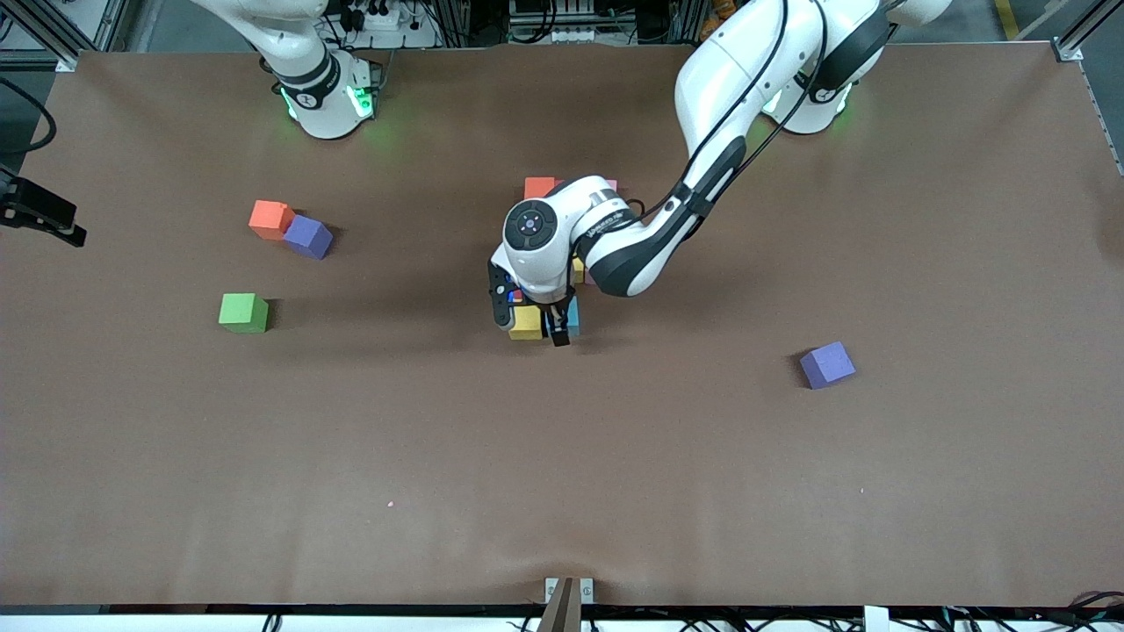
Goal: Arrange 11 blocks into digit 3
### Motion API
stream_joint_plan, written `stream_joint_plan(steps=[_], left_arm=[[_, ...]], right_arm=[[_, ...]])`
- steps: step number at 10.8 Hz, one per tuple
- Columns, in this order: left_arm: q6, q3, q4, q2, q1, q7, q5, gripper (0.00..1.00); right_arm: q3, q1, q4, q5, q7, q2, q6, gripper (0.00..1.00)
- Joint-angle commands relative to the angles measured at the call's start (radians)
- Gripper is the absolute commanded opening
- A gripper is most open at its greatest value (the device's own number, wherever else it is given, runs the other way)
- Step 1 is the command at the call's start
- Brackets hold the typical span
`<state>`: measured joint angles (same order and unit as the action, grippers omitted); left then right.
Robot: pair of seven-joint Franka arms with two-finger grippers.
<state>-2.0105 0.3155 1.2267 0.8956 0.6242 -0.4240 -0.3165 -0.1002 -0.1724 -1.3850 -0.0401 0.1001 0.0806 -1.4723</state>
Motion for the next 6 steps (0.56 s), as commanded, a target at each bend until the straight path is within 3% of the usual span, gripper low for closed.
stream_joint_plan(steps=[1,6], left_arm=[[0.087,-0.001,0.011,-0.072,-0.043,-0.016,0.039,1.00],[0.162,-0.001,0.046,-0.242,-0.217,-0.013,0.066,1.00]], right_arm=[[0.025,0.039,0.020,0.014,-0.025,0.005,0.029,1.00],[0.069,0.080,0.044,0.016,-0.037,0.007,0.061,1.00]])
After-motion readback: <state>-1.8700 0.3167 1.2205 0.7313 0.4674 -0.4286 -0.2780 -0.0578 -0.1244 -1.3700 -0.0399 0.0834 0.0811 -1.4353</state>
